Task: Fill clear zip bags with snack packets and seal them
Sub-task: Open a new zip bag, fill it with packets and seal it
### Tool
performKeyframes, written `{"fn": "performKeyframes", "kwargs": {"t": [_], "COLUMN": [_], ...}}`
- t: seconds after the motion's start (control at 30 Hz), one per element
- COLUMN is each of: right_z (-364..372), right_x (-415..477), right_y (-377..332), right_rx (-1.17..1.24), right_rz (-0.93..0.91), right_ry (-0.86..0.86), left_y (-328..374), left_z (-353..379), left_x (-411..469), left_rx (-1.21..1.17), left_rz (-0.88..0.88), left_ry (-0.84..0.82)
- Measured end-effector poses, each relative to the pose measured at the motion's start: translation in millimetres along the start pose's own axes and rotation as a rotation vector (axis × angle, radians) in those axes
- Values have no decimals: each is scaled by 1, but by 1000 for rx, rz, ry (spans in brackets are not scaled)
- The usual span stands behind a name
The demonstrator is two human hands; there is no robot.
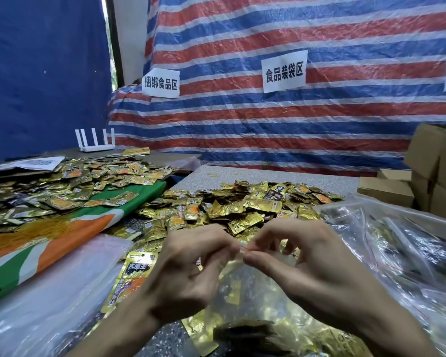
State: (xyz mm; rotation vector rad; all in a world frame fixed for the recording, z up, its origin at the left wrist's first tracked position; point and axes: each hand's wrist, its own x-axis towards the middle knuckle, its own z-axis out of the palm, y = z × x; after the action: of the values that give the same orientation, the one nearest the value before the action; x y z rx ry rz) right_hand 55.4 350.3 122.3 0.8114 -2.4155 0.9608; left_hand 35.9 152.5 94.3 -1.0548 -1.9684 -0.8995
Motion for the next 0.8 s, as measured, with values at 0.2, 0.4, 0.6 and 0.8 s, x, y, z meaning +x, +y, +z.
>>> {"fn": "performKeyframes", "kwargs": {"t": [0.2,0.4,0.6,0.8], "right_z": [-4,-8,-15,-17], "right_x": [5,10,12,13], "right_y": [14,25,29,32], "right_rx": [-14,-41,10,-1], "right_rz": [30,71,110,121], "right_ry": [-105,-182,-233,-265], "left_y": [-14,-28,-46,-61], "left_z": [-6,-19,-28,-33], "left_x": [0,-5,-8,-12], "left_rx": [25,54,72,33], "left_rz": [-79,-154,-225,-253], "left_ry": [76,115,147,192]}}
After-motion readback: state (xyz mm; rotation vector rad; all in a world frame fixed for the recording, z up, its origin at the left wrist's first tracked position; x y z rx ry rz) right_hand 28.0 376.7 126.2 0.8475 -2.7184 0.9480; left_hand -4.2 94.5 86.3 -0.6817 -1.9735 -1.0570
